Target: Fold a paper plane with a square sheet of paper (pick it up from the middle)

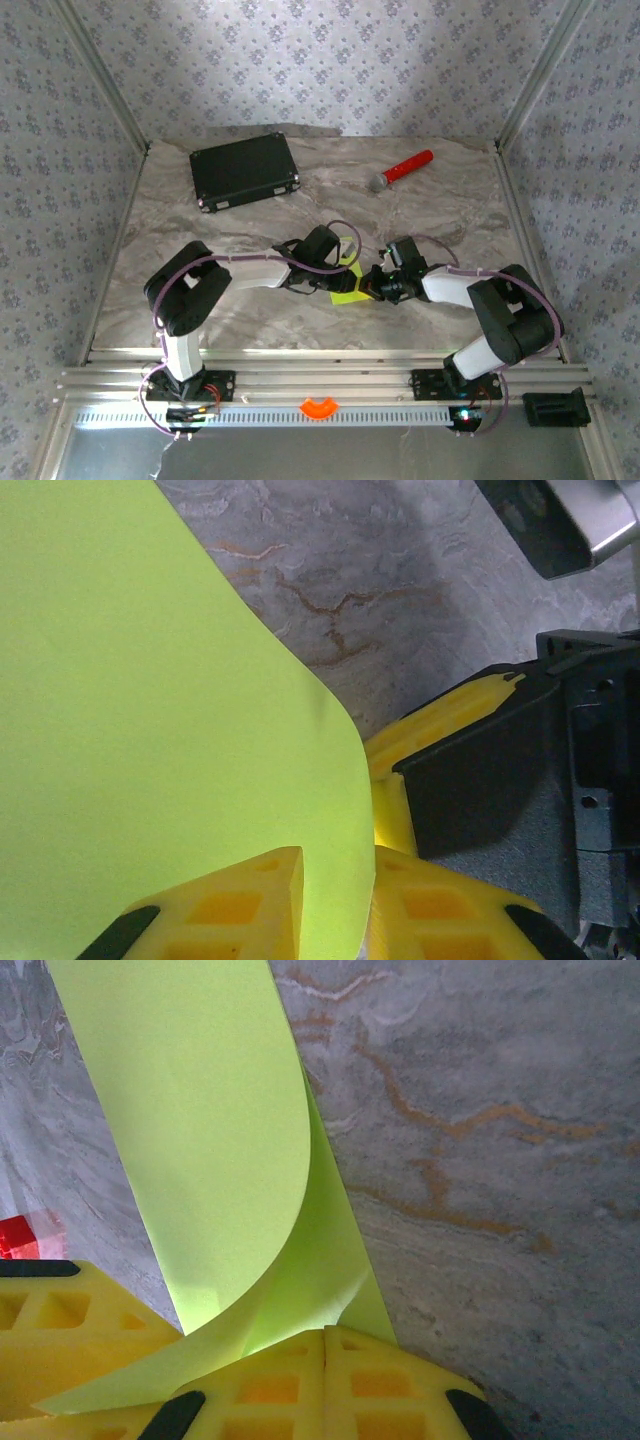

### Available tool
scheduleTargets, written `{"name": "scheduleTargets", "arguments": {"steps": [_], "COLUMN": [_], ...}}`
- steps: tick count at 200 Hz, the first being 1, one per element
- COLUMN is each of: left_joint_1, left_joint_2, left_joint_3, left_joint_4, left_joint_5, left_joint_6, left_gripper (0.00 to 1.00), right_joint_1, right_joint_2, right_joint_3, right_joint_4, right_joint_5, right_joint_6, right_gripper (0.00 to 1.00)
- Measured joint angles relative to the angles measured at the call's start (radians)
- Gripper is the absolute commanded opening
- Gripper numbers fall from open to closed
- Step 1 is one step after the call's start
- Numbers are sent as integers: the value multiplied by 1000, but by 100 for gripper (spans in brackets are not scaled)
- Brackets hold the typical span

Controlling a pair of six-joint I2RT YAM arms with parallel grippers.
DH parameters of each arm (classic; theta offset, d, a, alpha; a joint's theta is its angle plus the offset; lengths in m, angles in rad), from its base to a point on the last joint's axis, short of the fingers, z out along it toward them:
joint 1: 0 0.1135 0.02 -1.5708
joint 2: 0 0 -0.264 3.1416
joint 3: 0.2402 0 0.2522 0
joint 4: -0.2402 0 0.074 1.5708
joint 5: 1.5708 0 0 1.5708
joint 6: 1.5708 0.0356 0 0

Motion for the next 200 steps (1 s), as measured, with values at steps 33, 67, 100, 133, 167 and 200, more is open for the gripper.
{"name": "scheduleTargets", "arguments": {"steps": [33, 67, 100, 133, 167, 200], "left_joint_1": [0, 1, 8, 20, 34, 44], "left_joint_2": [3, 4, 4, 4, 2, -15], "left_joint_3": [0, 0, -6, -26, -42, -58], "left_joint_4": [16, 21, 24, 24, 27, 27], "left_joint_5": [0, -1, -4, -5, -11, -23], "left_joint_6": [0, 0, 2, 8, 15, 19], "left_gripper": [18, 10, 6, 5, 5, 6], "right_joint_1": [-4, -7, -11, -13, -15, -17], "right_joint_2": [0, 0, 0, 0, 0, 0], "right_joint_3": [-5, -6, -8, -9, -9, -9], "right_joint_4": [8, 8, 10, 10, 9, 7], "right_joint_5": [-5, -11, -11, -14, -17, -19], "right_joint_6": [2, 2, 2, 2, 2, 2], "right_gripper": [4, 4, 4, 4, 4, 3]}}
